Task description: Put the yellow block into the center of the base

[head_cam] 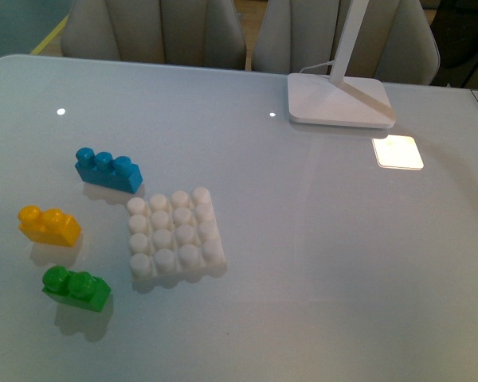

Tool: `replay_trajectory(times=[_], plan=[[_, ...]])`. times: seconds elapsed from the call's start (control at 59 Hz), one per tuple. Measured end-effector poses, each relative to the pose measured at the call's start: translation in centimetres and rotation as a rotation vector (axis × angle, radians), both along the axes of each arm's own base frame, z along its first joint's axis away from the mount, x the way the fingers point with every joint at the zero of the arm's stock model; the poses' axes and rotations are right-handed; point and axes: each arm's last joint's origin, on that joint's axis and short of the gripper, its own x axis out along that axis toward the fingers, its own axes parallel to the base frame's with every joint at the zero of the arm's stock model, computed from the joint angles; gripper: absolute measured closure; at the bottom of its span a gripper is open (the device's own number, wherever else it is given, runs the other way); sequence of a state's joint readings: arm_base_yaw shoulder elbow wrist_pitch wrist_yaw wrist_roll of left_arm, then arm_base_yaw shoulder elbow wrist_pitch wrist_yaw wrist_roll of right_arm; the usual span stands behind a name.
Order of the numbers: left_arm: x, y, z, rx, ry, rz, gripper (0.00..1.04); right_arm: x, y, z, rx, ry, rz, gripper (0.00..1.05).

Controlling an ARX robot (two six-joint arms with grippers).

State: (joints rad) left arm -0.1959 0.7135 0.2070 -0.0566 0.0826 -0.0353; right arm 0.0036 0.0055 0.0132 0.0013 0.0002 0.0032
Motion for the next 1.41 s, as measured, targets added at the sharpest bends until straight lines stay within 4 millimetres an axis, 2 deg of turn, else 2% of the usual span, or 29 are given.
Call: replay_trajectory(times=[0.204, 0.526, 0.678, 0.831, 1.153, 1.408], plan=[[5.7, -2.5, -1.8, 0.023, 0.028, 0.056, 0.07, 0.0, 0.0, 0.0, 0.000, 0.000, 0.000, 0.09], [10.9, -4.6, -5.4, 0.028, 0.129, 0.124, 0.07, 0.0, 0.0, 0.0, 0.000, 0.000, 0.000, 0.09], [13.0, -4.7, -6.8, 0.035, 0.146, 0.140, 0.07, 0.0, 0.0, 0.0, 0.000, 0.000, 0.000, 0.09], [15.2, -3.6, -8.9, 0.065, 0.165, 0.166, 0.07, 0.0, 0.0, 0.0, 0.000, 0.000, 0.000, 0.09], [16.1, -2.0, -12.3, 0.126, 0.201, 0.113, 0.07, 0.0, 0.0, 0.0, 0.000, 0.000, 0.000, 0.09], [16.9, 0.2, -13.7, 0.174, 0.229, 0.122, 0.07, 0.0, 0.0, 0.0, 0.000, 0.000, 0.000, 0.09]])
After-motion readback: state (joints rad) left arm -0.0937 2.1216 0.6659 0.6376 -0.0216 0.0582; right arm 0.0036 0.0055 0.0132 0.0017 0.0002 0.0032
